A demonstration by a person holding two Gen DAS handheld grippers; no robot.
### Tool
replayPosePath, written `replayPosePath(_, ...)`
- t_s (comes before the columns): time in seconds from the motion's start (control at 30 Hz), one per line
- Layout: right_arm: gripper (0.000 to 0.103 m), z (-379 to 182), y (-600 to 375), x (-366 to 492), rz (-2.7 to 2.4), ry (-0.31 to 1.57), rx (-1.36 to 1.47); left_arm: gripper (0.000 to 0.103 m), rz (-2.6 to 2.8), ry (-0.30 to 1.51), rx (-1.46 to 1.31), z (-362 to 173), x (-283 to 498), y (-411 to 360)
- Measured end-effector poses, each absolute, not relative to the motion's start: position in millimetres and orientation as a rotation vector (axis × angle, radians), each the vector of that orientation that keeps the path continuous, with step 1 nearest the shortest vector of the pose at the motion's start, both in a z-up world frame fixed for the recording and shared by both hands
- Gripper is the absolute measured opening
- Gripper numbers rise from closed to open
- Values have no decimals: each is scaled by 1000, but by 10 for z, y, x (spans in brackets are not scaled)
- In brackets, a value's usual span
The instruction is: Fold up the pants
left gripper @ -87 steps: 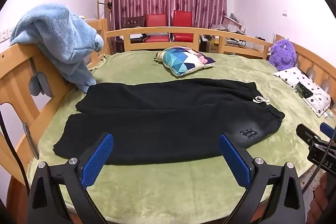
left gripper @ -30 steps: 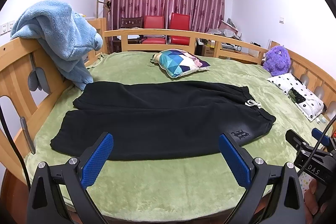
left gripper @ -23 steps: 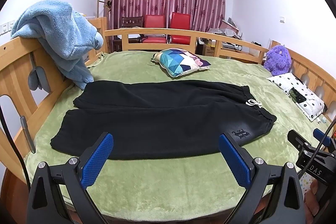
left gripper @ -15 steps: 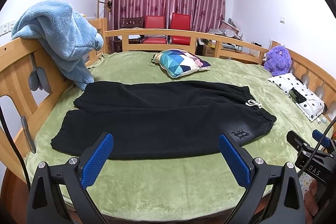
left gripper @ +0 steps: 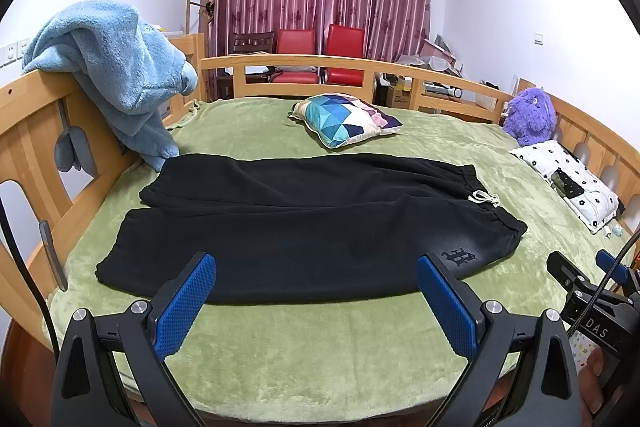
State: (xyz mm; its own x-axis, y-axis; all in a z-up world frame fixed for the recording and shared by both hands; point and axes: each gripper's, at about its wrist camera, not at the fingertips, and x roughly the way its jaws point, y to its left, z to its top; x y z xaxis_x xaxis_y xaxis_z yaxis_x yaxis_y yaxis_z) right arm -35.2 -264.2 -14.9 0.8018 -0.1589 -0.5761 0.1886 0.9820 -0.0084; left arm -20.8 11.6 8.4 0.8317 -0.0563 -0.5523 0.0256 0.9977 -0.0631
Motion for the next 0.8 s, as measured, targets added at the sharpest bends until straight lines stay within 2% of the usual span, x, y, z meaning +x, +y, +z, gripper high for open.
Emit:
replayPosePath(0.57,102,-414,-2716,-146,-162,622,80,101,-25,601,-79,-181,92,223)
replayPosePath(0.8,86,-751,-2924,173,-104,733,182,99,-33,718,-189,-577,464,587)
